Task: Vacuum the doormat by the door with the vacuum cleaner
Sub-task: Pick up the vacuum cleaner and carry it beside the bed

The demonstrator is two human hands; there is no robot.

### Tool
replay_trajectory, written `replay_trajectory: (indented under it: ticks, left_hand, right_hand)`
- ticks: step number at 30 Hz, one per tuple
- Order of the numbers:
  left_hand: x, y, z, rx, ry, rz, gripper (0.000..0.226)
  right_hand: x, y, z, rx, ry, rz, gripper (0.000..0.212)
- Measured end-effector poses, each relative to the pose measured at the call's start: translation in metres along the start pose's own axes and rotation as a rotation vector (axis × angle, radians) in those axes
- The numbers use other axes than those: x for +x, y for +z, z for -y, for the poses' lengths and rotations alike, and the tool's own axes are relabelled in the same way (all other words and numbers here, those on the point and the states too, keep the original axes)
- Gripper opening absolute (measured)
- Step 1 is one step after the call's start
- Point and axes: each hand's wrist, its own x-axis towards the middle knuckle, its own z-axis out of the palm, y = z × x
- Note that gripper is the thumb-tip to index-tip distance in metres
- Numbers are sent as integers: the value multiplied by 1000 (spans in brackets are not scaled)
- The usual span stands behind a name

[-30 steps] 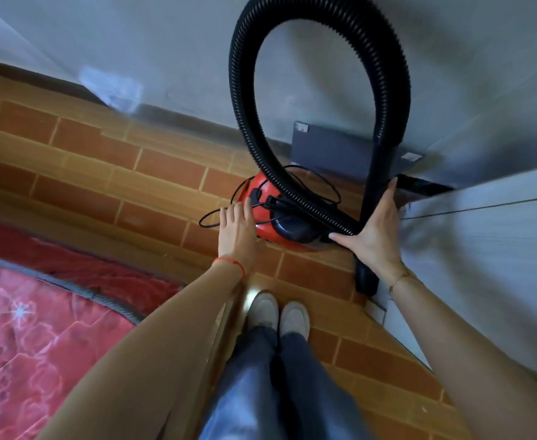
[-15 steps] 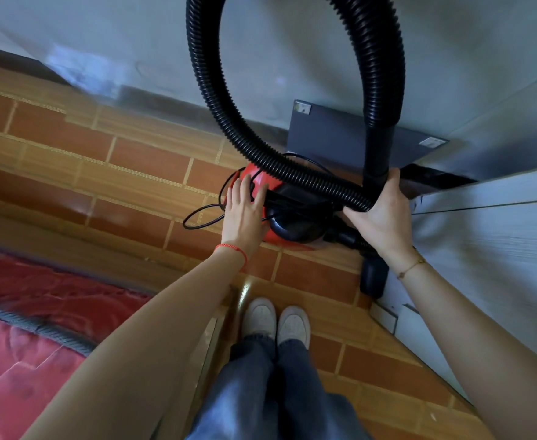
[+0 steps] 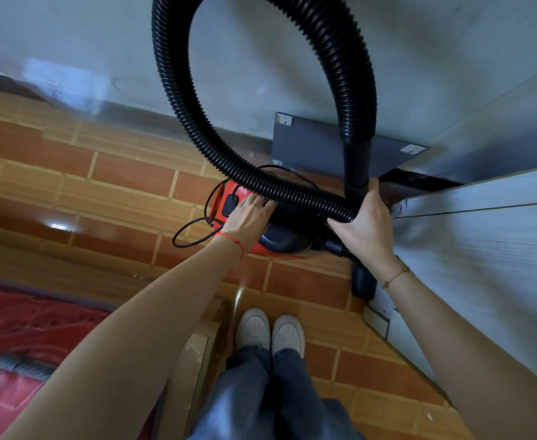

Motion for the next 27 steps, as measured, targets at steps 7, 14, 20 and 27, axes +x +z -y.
replay_trajectory:
  ticks: [7, 14, 20, 27]
  left_hand:
    - [-24, -37, 2, -120, -86, 52, 39]
    - [-77, -123, -21, -138, -138, 11, 34]
    - [-134, -224, -51, -153, -150, -26, 34]
    - [-209, -328, -88, -216, -189, -102, 37]
  right_hand:
    - [-3, -35, 37, 48, -47, 26, 48]
    - [-23, -105, 104, 112, -42, 41, 48]
    - [-56, -188, 174, 143, -59, 42, 47]
    - [-105, -283, 256, 158, -115, 19, 49]
